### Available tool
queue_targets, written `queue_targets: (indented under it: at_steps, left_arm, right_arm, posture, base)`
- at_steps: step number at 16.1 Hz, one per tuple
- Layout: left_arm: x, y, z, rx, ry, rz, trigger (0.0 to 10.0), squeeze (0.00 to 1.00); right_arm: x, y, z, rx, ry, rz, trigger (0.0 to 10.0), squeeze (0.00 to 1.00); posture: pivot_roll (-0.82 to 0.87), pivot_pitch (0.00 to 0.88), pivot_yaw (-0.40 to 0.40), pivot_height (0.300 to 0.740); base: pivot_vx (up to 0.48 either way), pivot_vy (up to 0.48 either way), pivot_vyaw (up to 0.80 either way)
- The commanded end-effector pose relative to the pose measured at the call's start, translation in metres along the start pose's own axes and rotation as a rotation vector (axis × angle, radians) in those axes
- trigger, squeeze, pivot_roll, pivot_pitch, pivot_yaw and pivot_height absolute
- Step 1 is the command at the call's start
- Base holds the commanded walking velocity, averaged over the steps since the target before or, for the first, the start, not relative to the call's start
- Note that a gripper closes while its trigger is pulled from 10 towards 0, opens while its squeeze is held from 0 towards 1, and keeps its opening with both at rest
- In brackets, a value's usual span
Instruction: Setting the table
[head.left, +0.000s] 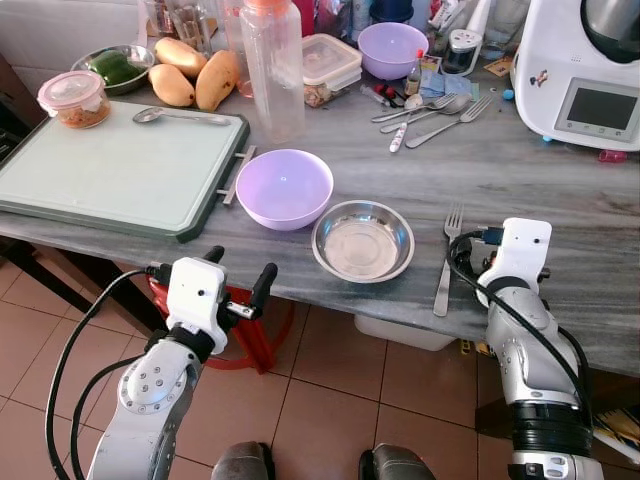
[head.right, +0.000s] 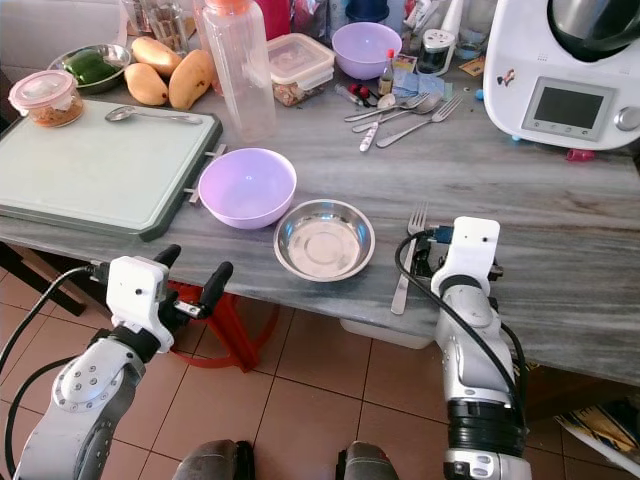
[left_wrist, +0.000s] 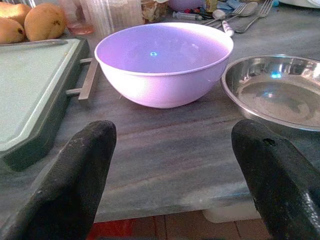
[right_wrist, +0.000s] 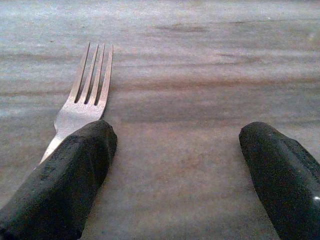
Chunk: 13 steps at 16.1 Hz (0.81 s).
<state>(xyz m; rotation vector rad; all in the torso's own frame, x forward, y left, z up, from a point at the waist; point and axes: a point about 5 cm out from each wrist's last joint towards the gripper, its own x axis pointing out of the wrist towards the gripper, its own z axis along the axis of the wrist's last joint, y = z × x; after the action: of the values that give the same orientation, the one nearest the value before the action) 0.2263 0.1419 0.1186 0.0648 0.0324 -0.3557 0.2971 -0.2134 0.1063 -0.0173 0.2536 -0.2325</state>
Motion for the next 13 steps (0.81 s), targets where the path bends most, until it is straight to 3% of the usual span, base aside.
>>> queue_targets:
  at_steps: [1, 8, 13]
  left_arm:
    - [0.000, 0.000, -0.001, 0.006, 0.003, 0.000, 10.0, 0.00]
    - [0.002, -0.001, -0.001, 0.004, 0.003, -0.001, 10.0, 0.00]
    - [0.002, -0.001, -0.001, 0.001, 0.003, -0.003, 10.0, 0.00]
  right_arm:
    - [-0.001, 0.009, -0.016, -0.007, 0.070, 0.056, 10.0, 0.00]
    - [-0.003, 0.021, -0.015, -0.022, 0.059, 0.162, 10.0, 0.00]
    - [-0.005, 0.021, -0.015, -0.054, 0.048, 0.172, 10.0, 0.00]
  posture:
    - [0.06, 0.110, 0.050, 0.740]
    - [0.06, 0.107, 0.048, 0.740]
    - [0.05, 0.109, 0.048, 0.740]
  base:
    - [0.000, 0.000, 0.00]
    - [0.000, 0.000, 0.00]
    - [0.000, 0.000, 0.00]
